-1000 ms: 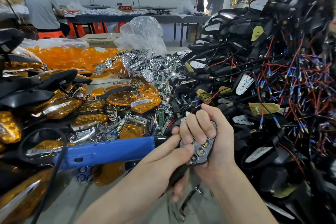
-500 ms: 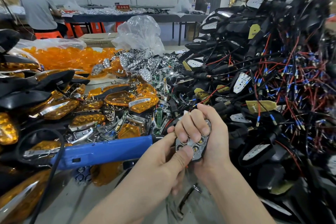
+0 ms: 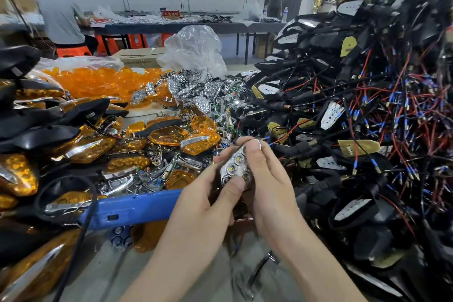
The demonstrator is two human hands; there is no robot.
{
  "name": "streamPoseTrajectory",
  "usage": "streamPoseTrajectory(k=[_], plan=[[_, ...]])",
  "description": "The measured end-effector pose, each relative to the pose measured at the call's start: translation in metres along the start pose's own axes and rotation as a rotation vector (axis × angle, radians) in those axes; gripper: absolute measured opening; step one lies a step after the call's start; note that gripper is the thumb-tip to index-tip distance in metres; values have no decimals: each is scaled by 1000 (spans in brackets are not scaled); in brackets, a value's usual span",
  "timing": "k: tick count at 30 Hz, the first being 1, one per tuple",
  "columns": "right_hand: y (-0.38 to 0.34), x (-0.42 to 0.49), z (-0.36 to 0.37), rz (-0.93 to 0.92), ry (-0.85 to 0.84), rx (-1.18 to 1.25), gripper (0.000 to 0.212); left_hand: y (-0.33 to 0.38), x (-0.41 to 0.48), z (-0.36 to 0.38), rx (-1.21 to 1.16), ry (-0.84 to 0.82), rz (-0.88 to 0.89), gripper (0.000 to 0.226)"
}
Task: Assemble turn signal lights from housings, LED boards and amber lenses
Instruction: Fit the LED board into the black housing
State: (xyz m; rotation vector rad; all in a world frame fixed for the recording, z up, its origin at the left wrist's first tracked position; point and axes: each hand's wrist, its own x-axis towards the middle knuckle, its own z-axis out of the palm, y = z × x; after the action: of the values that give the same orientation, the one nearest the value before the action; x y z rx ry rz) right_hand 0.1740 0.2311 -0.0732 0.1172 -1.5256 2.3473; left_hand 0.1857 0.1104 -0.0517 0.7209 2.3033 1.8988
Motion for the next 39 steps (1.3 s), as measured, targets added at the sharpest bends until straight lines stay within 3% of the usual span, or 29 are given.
streamPoseTrajectory(k=[9, 22, 24, 28, 32, 39], plan=[[5, -3, -3, -4, -14, -136, 34, 0, -3, 0, -33, 29, -49, 30], [1, -4, -4, 31, -8, -124, 32, 3, -1, -4, -57, 31, -75, 29], [-6, -3, -5, 68, -28, -34, 21, 3, 0, -6, -116, -14, -148, 27], [-17, -4, -5, 124, -70, 125, 22, 3, -2, -3, -384, -152, -286, 54], [-19, -5, -3, 141, -6, 281, 42, 6, -5, 2, -560, -290, -360, 41], [-24, -6, 0, 179, 69, 343, 45, 5, -4, 6, -661, -404, -434, 27]])
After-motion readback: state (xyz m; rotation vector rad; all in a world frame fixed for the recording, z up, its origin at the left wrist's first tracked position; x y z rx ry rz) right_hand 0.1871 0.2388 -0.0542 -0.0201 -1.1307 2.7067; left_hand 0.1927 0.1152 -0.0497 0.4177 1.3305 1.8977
